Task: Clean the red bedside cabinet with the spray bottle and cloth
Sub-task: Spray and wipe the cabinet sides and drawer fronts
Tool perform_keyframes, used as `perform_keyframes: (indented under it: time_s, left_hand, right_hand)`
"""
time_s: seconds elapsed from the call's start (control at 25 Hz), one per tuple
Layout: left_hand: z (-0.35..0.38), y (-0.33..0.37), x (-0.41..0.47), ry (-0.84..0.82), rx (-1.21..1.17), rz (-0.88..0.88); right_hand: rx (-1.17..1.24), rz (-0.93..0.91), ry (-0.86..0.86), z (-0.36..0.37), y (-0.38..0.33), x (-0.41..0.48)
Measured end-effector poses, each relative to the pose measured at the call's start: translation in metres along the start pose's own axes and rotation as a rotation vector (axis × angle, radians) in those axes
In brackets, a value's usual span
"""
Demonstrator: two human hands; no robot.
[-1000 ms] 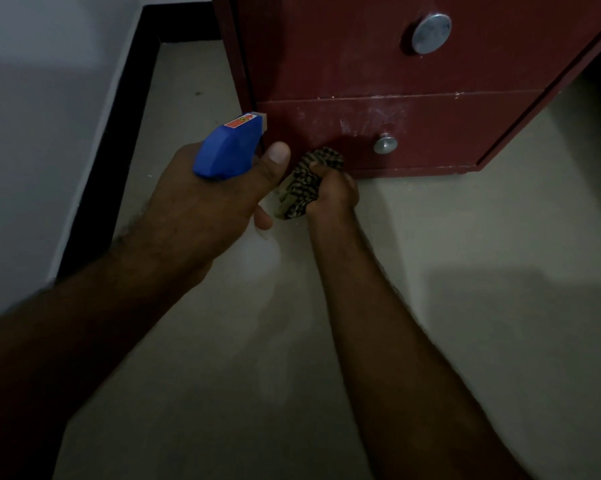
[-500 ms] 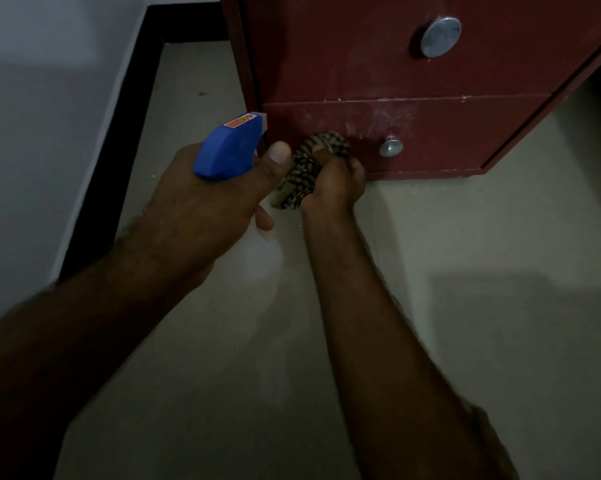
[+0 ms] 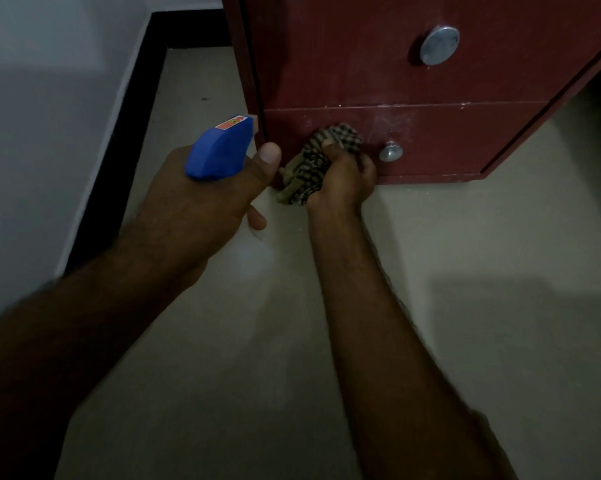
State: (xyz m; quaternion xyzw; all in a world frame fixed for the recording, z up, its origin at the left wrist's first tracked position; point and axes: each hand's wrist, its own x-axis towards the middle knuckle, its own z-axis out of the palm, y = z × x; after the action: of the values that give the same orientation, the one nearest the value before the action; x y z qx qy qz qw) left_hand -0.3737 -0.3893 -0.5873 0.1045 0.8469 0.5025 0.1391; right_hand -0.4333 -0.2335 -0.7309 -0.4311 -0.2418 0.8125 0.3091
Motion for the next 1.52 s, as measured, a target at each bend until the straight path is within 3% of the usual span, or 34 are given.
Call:
perform_keyframes:
  time_s: [0.12,0.28,0.44,0.64,0.88,1.2,1.36,1.52]
  left_hand:
    - [-0.002,0.001,-0.001,0.008,-0.005,-0.005]
    - [-0.002,0.0,0.0,0.007,0.003,-0.013]
    - [-0.002,0.001,0.0,0.018,-0.002,-0.004]
    - [-0.003,-0.002,0.003,0.007,0.004,-0.01]
    - [-0.001,-0.001,0.003,0.027,0.029,-0.01]
    - [0.001,0.003,0.001,-0.015,-0.002,0.0]
    - [0.005,0.004,0.002,-0.014,0.007,-0.004]
    - [0.01,0.007,0.001,-0.024,-0.013,-0.012]
  right_hand:
    - [0.003,0.018,0.024,0.0,-0.001,-0.001]
    - [0.016,-0.054,-0.084,0.004,-0.005,-0.007]
    - [-0.028,-0.033,-0.047,0.0,0.001,-0.009]
    - [-0.046,-0.088,-0.184,0.011,0.004,-0.015]
    - [0.052,0.043,-0.006,-0.008,0.005,-0.003]
    - [0.066,0.048,0.072,-0.025,-0.005,0.005]
    - [0.163,-0.05,0.01,-0.013,-0.028,0.007]
    - [0.083,-0.013,0.055,-0.022,-0.025,0.009]
